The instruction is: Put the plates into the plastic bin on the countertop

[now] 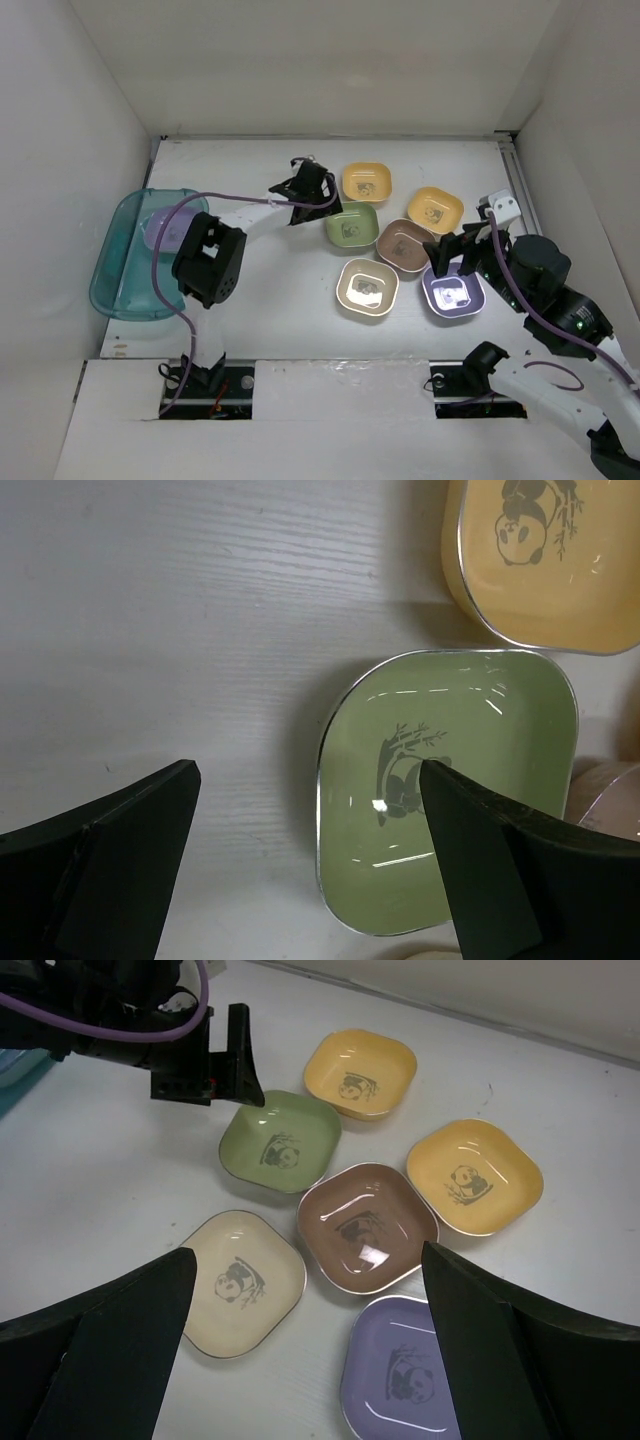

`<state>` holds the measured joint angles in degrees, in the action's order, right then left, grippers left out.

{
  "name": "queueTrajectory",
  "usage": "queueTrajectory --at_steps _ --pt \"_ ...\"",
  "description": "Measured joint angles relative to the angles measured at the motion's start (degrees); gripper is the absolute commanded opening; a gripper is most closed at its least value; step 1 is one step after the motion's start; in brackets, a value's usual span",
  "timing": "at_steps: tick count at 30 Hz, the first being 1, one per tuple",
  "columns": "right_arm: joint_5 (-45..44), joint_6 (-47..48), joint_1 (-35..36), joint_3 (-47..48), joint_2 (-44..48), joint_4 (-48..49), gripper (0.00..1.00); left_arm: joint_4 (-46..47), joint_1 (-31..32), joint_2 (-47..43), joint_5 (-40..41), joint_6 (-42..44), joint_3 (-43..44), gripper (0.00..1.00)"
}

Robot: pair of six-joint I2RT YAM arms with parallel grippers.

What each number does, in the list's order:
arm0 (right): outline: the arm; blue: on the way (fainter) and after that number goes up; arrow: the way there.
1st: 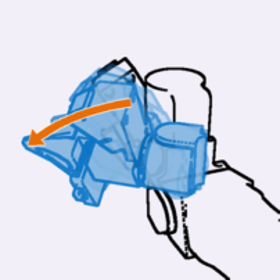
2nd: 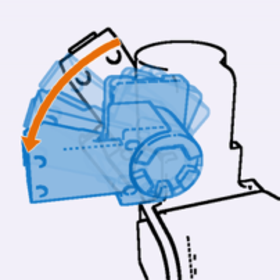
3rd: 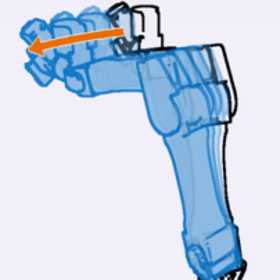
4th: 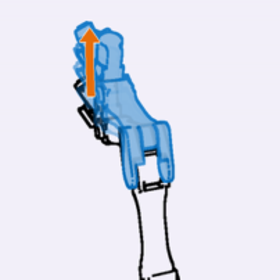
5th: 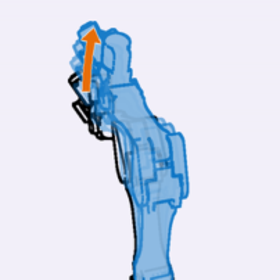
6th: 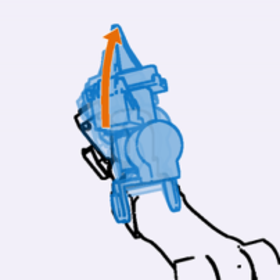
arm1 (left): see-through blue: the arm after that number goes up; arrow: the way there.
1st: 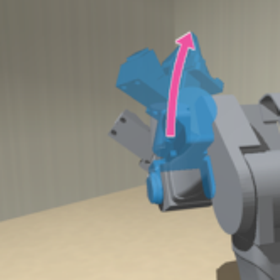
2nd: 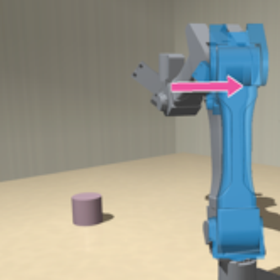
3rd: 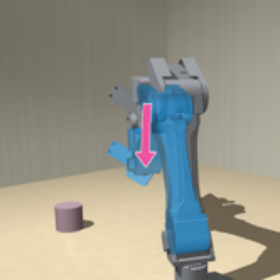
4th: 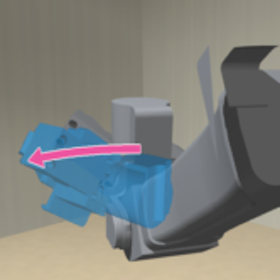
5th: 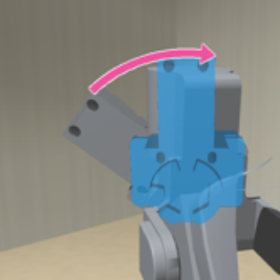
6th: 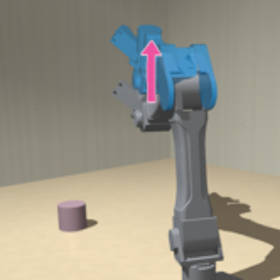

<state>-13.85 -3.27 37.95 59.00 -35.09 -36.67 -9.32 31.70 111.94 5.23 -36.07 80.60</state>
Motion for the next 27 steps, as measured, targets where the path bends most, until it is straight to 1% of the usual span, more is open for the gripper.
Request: queueTrajectory --at_steps 2,3,6,7,8,9,11,13,15,16,17,21,27 --pt "-0.20 0.00 0.00 0.00 0.13 -0.50 1.00 -0.46 0.94 1.11 1.03 0.02 0.90 0.82" --pt "-0.33 -0.02 0.00 0.00 0.22 -0.63 1.00 -0.85 1.38 1.60 1.64 -0.15 1.22 0.74" --pt "-0.39 -0.02 0.00 0.00 0.26 -0.70 1.00 -3.17 2.84 3.43 5.22 -0.87 2.84 0.59" --pt "-0.39 -0.02 0.00 0.00 0.26 -0.74 1.00 -4.57 3.26 4.35 6.67 -1.20 3.85 0.55" --pt "-0.44 -0.02 0.00 0.00 0.26 -0.79 1.00 -5.73 3.56 5.31 8.15 -1.60 4.81 0.45" --pt "-0.50 -0.02 0.00 0.00 0.26 -0.83 1.00 -6.73 3.85 6.19 9.53 -2.12 5.64 0.40" --pt "-0.57 -0.02 0.00 0.02 0.26 -0.87 1.00 -8.70 4.15 7.65 11.87 -3.26 6.56 0.31" --pt "-0.57 -0.02 0.00 0.00 0.26 -0.87 1.00 -10.51 4.24 8.15 14.47 -4.39 6.64 0.27" --pt "-0.57 0.00 0.00 0.00 0.22 -0.87 1.00 -12.83 4.20 8.07 17.11 -5.73 6.64 0.18" --pt "-0.57 -0.02 0.00 0.00 0.20 -0.87 1.00 -13.29 3.91 7.93 18.21 -6.60 6.56 0.04" --pt "-0.57 -0.02 0.00 0.00 0.17 -0.87 1.00 -13.49 3.63 7.50 18.78 -7.43 6.43 0.00" --pt "-0.57 0.00 0.00 0.00 0.17 -0.87 1.00 -13.49 0.50 2.62 20.48 -9.79 3.82 0.00" --pt "-0.55 0.02 0.00 0.00 0.20 -0.85 1.00 -16.50 -8.61 -8.59 22.27 -11.39 -5.07 0.00"
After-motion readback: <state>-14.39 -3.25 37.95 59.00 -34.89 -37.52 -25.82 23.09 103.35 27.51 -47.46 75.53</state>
